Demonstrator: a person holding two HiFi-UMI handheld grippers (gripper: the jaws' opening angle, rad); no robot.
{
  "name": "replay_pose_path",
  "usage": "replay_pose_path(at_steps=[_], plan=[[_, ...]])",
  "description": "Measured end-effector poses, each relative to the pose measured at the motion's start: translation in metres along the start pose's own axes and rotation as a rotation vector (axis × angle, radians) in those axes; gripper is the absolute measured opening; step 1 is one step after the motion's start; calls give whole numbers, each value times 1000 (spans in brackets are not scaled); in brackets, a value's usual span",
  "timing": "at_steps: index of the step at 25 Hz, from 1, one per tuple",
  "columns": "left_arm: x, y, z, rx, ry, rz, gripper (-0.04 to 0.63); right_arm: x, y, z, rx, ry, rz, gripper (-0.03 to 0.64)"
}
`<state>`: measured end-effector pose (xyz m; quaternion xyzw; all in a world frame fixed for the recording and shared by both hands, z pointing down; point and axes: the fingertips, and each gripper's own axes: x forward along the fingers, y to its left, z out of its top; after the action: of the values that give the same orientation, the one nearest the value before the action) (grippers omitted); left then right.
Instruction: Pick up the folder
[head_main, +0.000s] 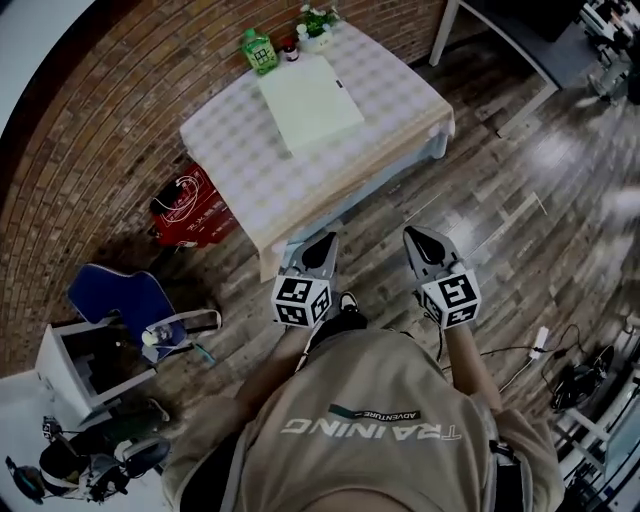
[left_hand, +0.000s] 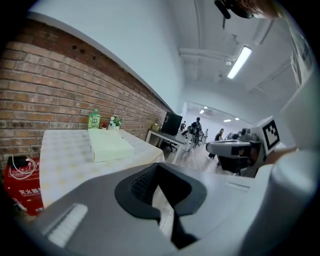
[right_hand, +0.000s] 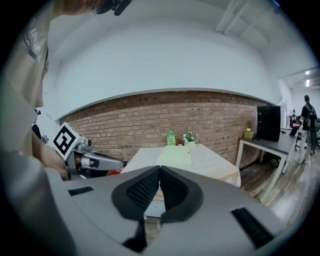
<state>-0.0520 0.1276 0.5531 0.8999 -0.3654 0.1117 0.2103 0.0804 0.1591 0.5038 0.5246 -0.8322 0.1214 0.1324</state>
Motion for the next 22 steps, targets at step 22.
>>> replay_pose_path(at_steps=[22], plan=[[142,95,89,-84,-68,136,8,155,-130,18,65,64,100,11]])
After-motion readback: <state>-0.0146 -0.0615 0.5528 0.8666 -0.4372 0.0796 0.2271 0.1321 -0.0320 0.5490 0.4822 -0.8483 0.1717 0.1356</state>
